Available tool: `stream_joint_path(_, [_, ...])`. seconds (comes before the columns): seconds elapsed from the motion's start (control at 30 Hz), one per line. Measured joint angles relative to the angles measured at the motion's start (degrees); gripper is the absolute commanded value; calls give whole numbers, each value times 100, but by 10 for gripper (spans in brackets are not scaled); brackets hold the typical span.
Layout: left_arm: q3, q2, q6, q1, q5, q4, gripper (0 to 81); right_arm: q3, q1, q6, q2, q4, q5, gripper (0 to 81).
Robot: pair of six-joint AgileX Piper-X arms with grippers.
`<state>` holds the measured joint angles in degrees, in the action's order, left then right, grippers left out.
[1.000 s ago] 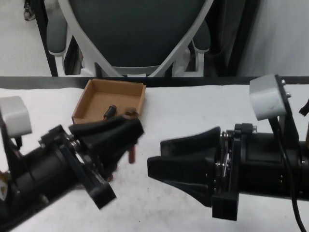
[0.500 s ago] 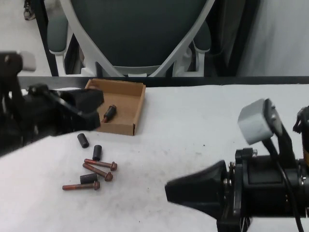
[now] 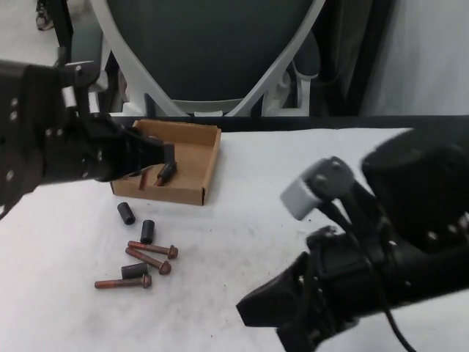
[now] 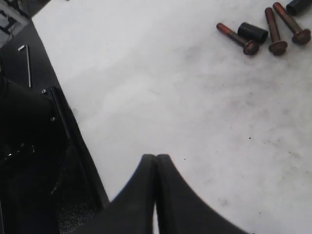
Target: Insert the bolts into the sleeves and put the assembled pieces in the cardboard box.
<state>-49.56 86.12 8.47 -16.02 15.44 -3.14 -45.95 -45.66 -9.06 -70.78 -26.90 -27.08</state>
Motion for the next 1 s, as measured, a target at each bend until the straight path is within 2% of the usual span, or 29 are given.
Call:
stream_joint_path(0.2, [-953,880,-236,34,-304,-574,8,-584,66,405,-596,-529,-174,2])
stream_joint_path(0.37, [-1813,1477,-266,135,-425,-947,8,-1475,349,874,-1431,-1429,-229,2])
stream_joint_path(0.53, [-2463,2105,-266,264,-546,-1188,8,-1968,534,1089,-1813,-1803,-379,2])
stream_joint_path(0.7, [-2812,2682,-275,391,-547,-1340,8,-2745,766,1384,-2630,-2264,-548,2])
stream_joint_path(1.0, [-3046,3253,-124,560,-547,-1361,8,-4558,786,1649,-4069,-3093,-585,2])
